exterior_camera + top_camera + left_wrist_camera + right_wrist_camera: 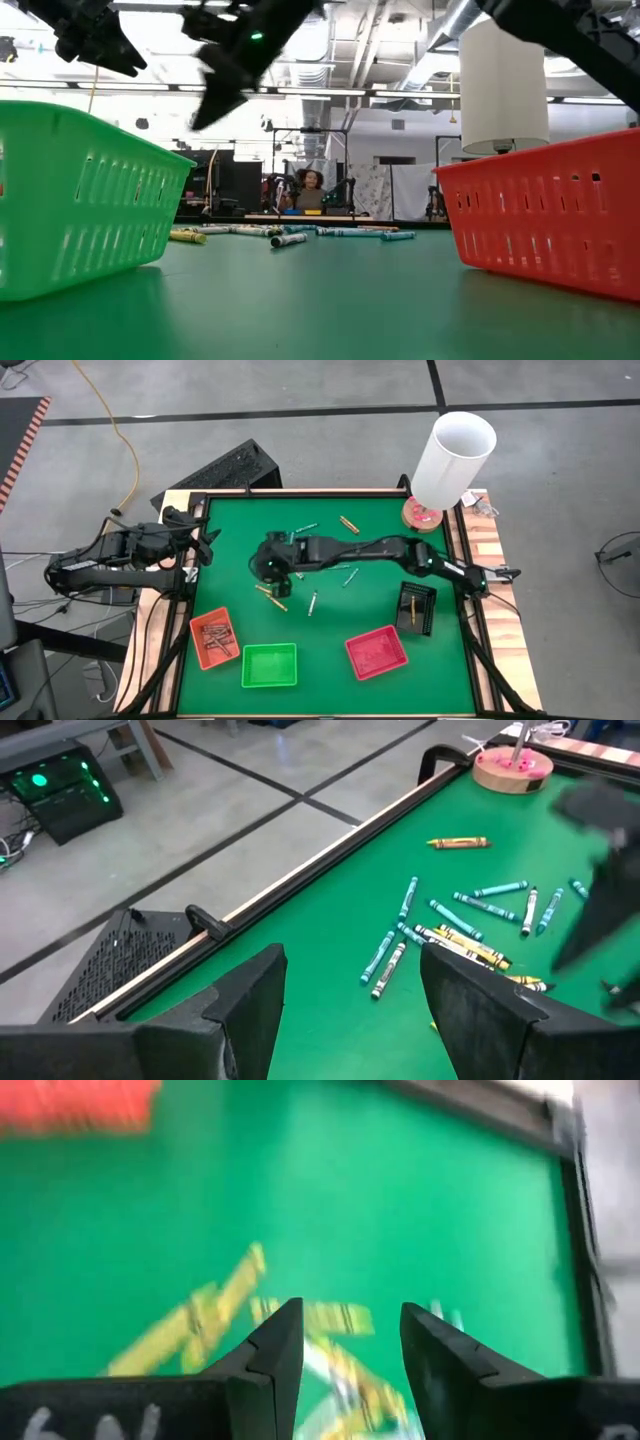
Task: Sort crayons
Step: Put the brown crayon into the orange bin
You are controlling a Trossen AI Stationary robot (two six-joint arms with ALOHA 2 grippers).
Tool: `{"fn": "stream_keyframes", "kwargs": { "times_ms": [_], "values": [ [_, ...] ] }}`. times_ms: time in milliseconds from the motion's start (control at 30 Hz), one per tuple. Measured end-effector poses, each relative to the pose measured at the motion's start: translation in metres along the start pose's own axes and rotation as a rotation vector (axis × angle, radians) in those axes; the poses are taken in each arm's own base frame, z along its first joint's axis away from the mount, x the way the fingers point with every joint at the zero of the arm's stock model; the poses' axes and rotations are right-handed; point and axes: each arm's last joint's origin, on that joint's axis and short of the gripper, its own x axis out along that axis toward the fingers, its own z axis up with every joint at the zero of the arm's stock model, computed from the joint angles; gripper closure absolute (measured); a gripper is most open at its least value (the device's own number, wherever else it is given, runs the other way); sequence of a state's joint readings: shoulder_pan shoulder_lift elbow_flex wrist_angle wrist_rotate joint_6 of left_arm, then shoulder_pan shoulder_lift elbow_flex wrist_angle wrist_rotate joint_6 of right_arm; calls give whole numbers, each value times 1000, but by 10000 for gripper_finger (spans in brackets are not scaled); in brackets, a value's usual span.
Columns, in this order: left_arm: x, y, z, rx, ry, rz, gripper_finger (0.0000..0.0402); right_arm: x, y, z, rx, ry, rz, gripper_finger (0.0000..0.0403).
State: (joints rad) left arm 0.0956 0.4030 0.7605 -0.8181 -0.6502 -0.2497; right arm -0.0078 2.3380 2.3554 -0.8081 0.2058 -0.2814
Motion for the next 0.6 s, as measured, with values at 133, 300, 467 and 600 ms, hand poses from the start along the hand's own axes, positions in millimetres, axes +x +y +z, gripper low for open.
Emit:
{"fn": "stream_keyframes", "kwargs": {
  "times_ms": [133, 300, 467, 600],
  "values": [
    [0, 0, 0, -8, 0, 0, 178, -28, -29, -14, 81, 131, -9, 239],
    [0, 0, 0, -18, 0, 0, 178, -60, -70, -37, 177, 288, -36, 239],
    [0, 0, 0, -22, 2, 0, 178, -88, -113, -63, 268, 409, -98, 239],
    [0, 0, -1, -11, 7, 1, 178, -101, -144, -87, 375, 510, -165, 239]
  ]
}}
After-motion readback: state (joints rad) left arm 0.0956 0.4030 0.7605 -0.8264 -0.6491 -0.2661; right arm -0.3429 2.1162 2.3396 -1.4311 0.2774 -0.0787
